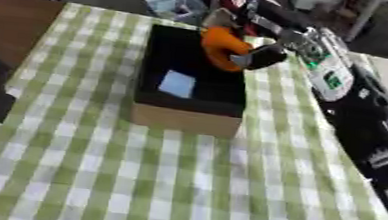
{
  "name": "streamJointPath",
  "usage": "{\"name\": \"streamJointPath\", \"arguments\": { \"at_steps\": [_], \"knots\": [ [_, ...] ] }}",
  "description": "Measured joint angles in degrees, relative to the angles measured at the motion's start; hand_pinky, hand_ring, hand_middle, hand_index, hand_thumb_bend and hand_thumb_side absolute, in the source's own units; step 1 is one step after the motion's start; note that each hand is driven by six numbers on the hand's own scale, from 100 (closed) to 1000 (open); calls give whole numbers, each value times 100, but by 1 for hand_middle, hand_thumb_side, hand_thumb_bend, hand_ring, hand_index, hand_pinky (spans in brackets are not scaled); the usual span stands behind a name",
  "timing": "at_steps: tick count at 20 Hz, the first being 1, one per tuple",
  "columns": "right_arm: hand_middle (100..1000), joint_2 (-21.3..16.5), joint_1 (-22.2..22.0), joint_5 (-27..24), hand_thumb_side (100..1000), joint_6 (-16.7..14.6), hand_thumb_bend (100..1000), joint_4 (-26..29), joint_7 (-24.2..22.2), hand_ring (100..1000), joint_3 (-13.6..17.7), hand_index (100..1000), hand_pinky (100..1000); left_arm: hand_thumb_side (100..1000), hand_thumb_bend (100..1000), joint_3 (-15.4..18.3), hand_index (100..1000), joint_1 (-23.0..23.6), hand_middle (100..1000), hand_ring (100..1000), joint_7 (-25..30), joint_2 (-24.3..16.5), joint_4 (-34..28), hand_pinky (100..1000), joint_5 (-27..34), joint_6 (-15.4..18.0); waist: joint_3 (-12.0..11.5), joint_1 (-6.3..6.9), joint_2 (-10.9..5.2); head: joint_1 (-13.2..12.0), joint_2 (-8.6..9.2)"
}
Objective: Pick up objects on the table and place them in the box.
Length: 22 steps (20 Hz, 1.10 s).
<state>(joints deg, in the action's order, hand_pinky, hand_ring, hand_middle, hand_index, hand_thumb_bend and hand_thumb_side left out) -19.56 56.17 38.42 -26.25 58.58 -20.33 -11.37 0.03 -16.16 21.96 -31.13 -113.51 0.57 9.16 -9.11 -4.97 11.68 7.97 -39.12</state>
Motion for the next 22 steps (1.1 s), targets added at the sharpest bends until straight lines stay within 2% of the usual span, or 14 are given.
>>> {"name": "streamJointPath", "arguments": {
  "at_steps": [3,7,13,19,22],
  "knots": [
    [579,150,2,236,179,-70,241,-131,14,594,-22,737,714,150,248,-18,661,-8,480,473,20,45,0,667,5,-12,-14,-3,7,37,30],
    [695,201,11,436,194,-192,275,-150,50,668,-72,835,736,153,244,-18,657,-9,480,473,28,48,0,668,6,-19,-4,-3,27,53,50],
    [724,108,0,421,186,-269,285,42,110,684,-142,851,746,159,244,-16,657,-5,482,473,32,74,7,669,4,-23,111,-2,34,19,98],
    [787,-298,-42,-33,213,-210,296,595,50,726,-193,875,771,161,241,2,657,53,482,473,26,89,21,670,-18,-26,276,8,29,-73,102],
    [784,-463,-90,-255,212,-134,300,811,-42,726,-208,876,771,162,240,19,657,68,483,473,23,89,46,670,-37,-24,327,13,18,-80,130]
  ]
}}
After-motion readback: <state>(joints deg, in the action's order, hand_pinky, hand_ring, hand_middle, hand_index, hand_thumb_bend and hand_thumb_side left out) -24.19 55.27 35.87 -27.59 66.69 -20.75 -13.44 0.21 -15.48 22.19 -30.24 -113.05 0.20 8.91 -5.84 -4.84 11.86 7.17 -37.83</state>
